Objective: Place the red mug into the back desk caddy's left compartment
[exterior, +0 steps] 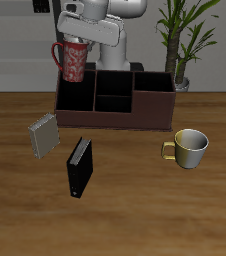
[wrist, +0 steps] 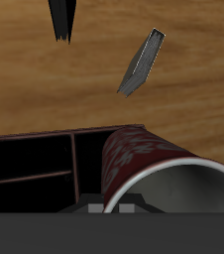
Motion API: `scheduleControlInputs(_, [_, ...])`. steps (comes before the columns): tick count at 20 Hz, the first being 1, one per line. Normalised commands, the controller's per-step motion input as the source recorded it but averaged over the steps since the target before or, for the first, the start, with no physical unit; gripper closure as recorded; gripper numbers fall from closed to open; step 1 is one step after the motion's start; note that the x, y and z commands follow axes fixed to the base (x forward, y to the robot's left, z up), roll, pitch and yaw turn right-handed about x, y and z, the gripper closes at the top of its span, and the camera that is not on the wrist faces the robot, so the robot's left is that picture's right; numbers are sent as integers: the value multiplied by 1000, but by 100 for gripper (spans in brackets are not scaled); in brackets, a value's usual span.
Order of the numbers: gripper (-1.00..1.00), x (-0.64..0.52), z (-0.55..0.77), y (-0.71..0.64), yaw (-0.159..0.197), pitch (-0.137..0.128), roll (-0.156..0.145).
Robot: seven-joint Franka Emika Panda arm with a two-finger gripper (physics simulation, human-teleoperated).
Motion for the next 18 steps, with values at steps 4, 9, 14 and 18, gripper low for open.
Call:
scheduleControlInputs(4, [100, 39, -153, 59, -2, 28, 13])
scheduleControlInputs(9, [100, 45, -94, -21, -13, 24, -1])
scheduleControlInputs(14, [100, 46, -89, 92, -21, 7, 12])
scheduleControlInputs(18, [100, 19, -160, 184, -28, 13, 37])
